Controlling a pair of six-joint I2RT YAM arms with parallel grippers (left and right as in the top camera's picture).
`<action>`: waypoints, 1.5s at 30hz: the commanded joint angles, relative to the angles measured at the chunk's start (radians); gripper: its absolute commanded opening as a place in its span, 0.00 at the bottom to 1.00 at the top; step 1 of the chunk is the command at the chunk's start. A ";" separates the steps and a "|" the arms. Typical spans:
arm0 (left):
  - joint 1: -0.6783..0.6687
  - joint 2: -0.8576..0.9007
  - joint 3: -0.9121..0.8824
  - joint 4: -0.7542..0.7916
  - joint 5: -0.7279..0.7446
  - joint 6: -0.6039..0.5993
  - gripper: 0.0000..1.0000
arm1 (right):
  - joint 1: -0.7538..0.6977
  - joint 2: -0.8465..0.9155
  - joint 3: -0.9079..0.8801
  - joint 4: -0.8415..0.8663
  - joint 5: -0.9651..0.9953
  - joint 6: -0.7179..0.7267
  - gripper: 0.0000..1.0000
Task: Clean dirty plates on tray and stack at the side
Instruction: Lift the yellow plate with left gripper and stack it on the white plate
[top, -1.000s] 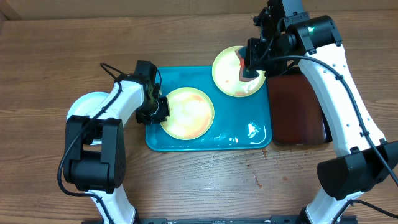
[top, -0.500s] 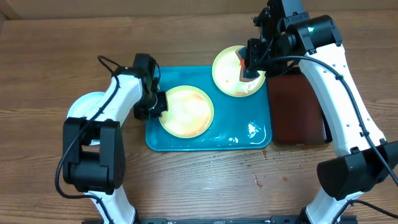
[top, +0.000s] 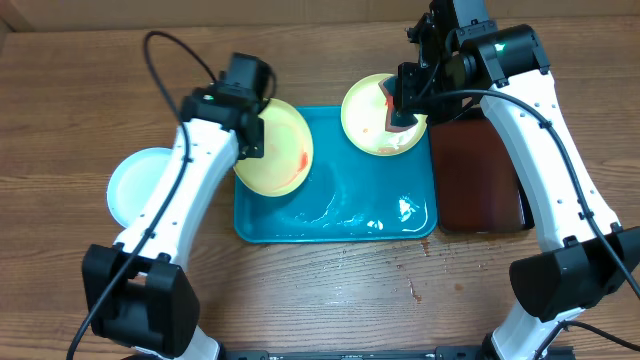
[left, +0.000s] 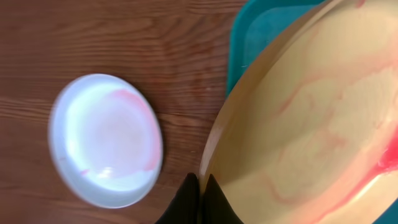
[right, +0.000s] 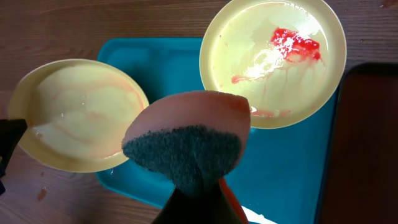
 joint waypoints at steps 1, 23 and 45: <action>-0.075 -0.011 0.014 -0.017 -0.294 -0.048 0.04 | 0.001 -0.003 0.008 0.005 0.001 -0.005 0.04; -0.373 -0.011 0.014 -0.086 -0.851 -0.265 0.04 | 0.001 -0.003 0.008 -0.018 0.026 -0.005 0.04; -0.399 -0.011 0.014 -0.086 -0.906 -0.276 0.04 | 0.001 -0.003 0.008 -0.018 0.026 -0.005 0.04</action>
